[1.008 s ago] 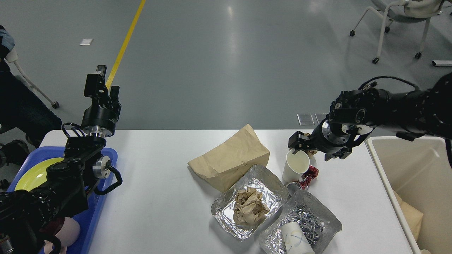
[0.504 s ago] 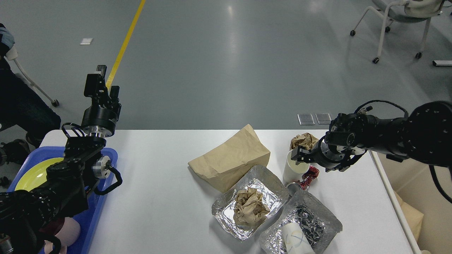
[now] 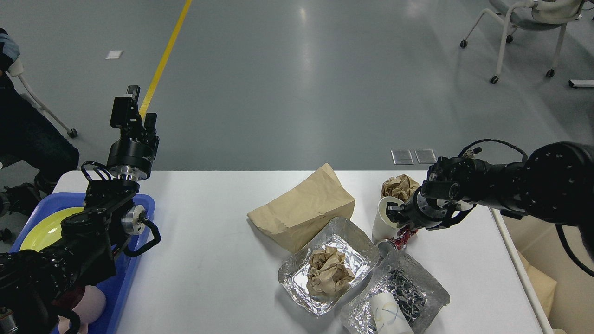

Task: Tidy desktop
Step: 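Reach the right gripper to the white paper cup and grasp it, then lift the white paper cup and drop it into the white bin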

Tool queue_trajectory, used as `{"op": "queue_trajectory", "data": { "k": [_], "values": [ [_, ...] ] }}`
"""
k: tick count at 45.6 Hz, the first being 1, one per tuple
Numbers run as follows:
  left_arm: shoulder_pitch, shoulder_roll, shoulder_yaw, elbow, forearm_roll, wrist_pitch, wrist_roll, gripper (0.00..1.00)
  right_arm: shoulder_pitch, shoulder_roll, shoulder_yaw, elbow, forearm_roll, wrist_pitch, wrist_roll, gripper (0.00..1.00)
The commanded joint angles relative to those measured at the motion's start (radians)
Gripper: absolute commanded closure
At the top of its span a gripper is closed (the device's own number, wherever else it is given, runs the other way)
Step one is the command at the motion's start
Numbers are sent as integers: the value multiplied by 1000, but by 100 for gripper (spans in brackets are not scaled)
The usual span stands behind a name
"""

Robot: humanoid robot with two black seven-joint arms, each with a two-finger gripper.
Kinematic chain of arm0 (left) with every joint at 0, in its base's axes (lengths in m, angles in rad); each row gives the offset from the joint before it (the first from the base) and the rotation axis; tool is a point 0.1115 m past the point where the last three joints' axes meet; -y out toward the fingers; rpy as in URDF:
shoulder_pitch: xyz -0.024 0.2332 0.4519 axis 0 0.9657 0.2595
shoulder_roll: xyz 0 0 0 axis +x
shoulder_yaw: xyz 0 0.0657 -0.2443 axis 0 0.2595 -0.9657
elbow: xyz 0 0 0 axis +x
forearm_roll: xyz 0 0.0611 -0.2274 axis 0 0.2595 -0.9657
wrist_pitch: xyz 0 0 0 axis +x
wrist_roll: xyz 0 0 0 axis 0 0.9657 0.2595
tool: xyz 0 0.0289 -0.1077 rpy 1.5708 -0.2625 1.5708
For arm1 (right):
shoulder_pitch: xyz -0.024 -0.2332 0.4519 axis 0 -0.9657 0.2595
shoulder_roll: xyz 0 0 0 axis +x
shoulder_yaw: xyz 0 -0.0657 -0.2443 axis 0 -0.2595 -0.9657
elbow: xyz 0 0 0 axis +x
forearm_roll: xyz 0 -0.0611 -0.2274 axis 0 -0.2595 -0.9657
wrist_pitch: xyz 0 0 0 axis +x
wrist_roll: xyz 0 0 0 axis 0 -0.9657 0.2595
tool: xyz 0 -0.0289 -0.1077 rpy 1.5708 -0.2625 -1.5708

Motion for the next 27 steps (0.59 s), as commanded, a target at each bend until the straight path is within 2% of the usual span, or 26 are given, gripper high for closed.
{"op": "queue_trajectory", "data": {
  "k": [1,16,27],
  "values": [
    [0,0,0,1,0,0,0,3,-1,-5,1,1,2,-36,0,100],
    [0,0,0,1,0,0,0,3,38,-49,35,18,3,-42,2,100],
    [0,0,0,1,0,0,0,3,211,-189,72,198,3,-31,3,100]
  ]
}}
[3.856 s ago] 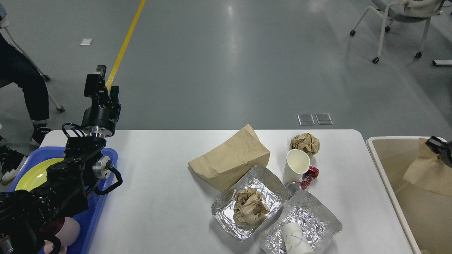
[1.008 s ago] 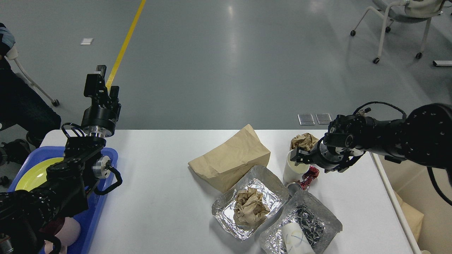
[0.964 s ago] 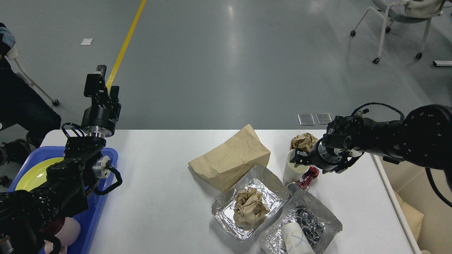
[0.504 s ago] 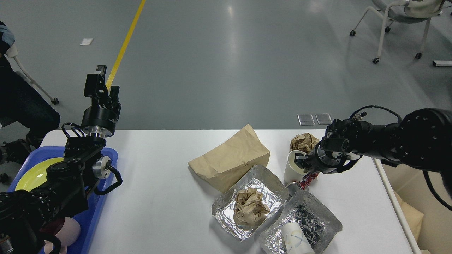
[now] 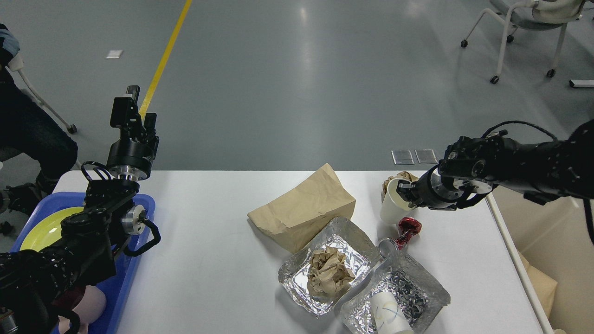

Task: Tidy desktop
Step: 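Lift the white paper cup and drop it into the white bin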

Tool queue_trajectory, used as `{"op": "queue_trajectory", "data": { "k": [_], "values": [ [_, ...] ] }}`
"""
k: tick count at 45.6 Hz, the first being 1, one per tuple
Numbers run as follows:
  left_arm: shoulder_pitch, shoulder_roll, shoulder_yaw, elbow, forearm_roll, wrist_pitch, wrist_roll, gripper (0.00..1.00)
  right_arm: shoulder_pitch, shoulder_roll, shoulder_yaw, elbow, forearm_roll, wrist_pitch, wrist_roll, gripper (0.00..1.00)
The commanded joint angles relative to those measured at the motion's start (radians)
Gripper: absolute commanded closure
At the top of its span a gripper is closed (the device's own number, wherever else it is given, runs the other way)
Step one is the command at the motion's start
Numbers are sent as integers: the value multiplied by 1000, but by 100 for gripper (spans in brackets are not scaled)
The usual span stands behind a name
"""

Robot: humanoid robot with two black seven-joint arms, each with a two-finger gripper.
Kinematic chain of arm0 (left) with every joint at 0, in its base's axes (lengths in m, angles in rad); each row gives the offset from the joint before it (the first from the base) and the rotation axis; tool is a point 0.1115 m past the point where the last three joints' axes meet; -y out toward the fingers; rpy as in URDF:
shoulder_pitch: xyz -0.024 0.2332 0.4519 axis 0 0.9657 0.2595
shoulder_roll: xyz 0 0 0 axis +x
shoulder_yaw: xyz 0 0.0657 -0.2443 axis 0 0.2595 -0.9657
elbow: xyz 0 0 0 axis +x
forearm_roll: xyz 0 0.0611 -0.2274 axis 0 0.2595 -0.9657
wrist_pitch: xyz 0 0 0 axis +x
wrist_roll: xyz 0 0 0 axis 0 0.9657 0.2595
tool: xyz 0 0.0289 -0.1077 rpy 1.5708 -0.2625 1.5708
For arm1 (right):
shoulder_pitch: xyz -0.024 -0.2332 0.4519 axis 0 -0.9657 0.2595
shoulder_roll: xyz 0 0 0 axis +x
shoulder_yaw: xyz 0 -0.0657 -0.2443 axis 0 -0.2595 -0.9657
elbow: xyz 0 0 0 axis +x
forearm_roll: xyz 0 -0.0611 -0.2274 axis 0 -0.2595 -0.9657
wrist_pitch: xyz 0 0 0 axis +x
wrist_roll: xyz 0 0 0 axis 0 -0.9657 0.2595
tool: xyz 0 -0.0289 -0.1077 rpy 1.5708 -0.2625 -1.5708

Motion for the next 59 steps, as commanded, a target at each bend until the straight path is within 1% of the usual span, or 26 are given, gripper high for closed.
{"op": "queue_trajectory", "data": {
  "k": [1,12,20,24,29,32,45,49,55,59],
  "values": [
    [0,0,0,0,0,0,0,3,101,-71,6,94,0,5,2,100],
    [0,0,0,0,0,0,0,3,336,-222,24,209,0,15,2,100],
    [0,0,0,0,0,0,0,3,503,-327,24,232,0,124,2,100],
    [0,0,0,0,0,0,0,3,522,-350,23,229,0,147,2,100],
    [0,0,0,-1,0,0,0,3,490,-358,1,202,-3,129,2,100],
    [0,0,0,-1,0,0,0,3,412,-371,3,151,-3,86,2,100],
    [0,0,0,-1,0,0,0,3,-64,-393,18,-146,0,-161,2,100],
    [0,0,0,-1,0,0,0,3,-170,-402,27,-185,0,-267,2,100],
    [0,0,0,0,0,0,0,3,-319,-401,46,-194,0,-443,2,100],
    [0,0,0,0,0,0,0,3,-395,-401,59,-200,-2,-500,2,100]
  ]
}}
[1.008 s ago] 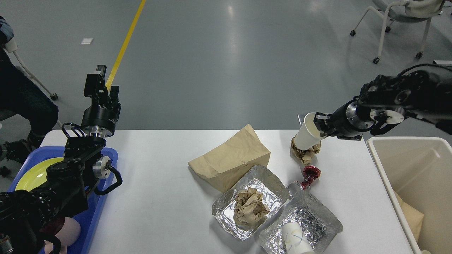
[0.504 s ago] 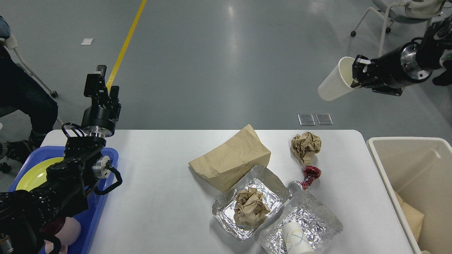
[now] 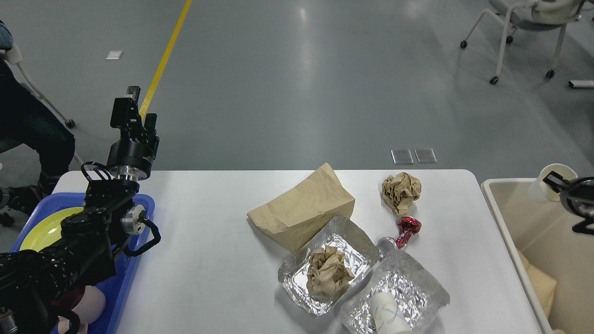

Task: Tidy desktop
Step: 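Lift the white paper cup and drop it into the white bin, then move the right gripper back and grasp the red wrapper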

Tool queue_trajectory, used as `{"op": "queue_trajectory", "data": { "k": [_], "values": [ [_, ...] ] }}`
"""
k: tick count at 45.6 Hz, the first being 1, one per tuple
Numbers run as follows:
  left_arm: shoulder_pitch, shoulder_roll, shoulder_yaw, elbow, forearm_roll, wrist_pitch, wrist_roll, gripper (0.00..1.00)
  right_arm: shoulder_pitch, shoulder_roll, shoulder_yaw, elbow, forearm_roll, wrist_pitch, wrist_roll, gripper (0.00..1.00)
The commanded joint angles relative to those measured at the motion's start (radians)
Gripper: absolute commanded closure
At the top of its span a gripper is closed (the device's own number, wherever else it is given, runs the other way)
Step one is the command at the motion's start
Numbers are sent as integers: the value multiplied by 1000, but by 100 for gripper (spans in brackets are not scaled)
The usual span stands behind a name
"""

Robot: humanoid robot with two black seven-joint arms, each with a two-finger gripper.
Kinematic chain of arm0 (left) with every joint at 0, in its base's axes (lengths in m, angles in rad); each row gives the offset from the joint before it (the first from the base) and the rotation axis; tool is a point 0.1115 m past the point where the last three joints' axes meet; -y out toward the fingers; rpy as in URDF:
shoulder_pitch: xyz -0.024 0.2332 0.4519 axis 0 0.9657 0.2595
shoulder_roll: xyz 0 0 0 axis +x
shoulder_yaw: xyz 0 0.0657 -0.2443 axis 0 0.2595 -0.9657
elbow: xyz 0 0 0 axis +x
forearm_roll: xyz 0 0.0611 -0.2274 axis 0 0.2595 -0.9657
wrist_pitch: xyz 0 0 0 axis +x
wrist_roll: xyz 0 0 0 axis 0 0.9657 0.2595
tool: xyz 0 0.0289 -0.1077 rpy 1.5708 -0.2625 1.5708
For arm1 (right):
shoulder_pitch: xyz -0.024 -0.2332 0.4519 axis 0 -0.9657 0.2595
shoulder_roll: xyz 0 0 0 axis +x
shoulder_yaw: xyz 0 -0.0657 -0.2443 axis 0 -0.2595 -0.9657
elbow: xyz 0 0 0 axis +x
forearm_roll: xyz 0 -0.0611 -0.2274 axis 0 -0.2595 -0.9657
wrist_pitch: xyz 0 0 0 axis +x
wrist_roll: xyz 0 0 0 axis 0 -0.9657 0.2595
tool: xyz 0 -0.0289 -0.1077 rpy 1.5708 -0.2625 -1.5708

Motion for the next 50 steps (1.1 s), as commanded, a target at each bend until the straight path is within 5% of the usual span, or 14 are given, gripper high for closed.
{"op": "queue_trajectory", "data": {
  "k": [1,10,30,50],
  "values": [
    [0,0,0,-1,0,0,0,3,-121,4,18,-11,-3,-94,0,96],
    [0,0,0,0,0,0,0,3,-246,39,35,-124,-4,-97,1,0],
    [0,0,0,0,0,0,0,3,-212,86,83,-147,-2,-91,1,0],
    [0,0,0,0,0,0,0,3,181,120,9,155,-5,19,0,0]
  ]
}}
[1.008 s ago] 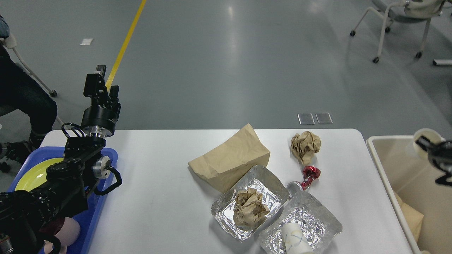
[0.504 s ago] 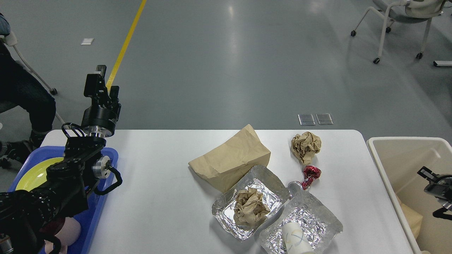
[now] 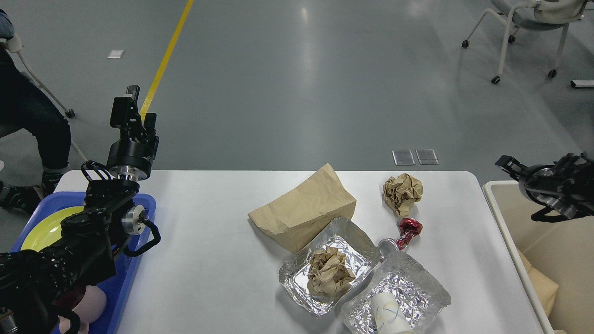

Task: Tidy desktop
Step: 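Move the right gripper back and grasp the red wrapper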

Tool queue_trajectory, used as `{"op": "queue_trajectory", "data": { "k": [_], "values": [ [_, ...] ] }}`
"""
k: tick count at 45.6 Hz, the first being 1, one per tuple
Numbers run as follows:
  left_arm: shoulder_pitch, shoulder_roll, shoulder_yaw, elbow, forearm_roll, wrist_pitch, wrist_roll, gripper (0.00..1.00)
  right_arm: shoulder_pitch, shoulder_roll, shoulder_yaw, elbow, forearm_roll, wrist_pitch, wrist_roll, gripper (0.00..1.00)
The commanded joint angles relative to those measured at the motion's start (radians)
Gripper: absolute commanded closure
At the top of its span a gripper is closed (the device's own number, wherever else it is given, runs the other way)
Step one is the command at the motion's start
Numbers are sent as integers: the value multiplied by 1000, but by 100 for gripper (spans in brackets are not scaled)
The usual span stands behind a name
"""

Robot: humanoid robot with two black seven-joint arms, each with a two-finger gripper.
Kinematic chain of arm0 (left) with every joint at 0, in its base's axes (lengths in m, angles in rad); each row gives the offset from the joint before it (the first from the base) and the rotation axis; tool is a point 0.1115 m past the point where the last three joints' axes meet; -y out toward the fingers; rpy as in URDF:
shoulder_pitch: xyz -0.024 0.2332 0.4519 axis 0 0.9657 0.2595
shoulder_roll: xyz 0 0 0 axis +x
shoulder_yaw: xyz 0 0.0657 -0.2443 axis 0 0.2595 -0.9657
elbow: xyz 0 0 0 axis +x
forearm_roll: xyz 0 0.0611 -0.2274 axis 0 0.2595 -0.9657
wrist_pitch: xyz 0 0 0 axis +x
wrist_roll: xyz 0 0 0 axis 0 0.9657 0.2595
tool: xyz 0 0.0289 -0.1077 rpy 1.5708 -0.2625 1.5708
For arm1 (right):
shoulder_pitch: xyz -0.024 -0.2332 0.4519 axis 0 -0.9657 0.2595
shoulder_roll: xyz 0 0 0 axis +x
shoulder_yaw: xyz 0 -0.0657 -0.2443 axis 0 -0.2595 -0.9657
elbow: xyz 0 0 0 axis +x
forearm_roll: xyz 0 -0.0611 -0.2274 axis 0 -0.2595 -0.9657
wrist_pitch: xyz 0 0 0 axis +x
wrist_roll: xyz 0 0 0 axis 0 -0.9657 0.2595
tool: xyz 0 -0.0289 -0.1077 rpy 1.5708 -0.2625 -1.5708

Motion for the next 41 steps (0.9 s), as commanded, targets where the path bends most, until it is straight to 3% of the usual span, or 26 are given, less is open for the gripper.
{"op": "queue_trajectory", "data": {
  "k": [1,7,24,33,41],
  "values": [
    [0,0,0,0,0,0,0,3,95,18,-12,86,0,76,0,0],
    [0,0,0,0,0,0,0,3,179,32,-20,148,0,234,0,0],
    [0,0,0,-1,0,0,0,3,506,35,-46,248,6,848,1,0],
    [0,0,0,0,0,0,0,3,514,66,-48,271,5,853,0,0],
    [0,0,0,-1,0,0,0,3,309,113,-52,213,5,645,0,0]
  ]
}}
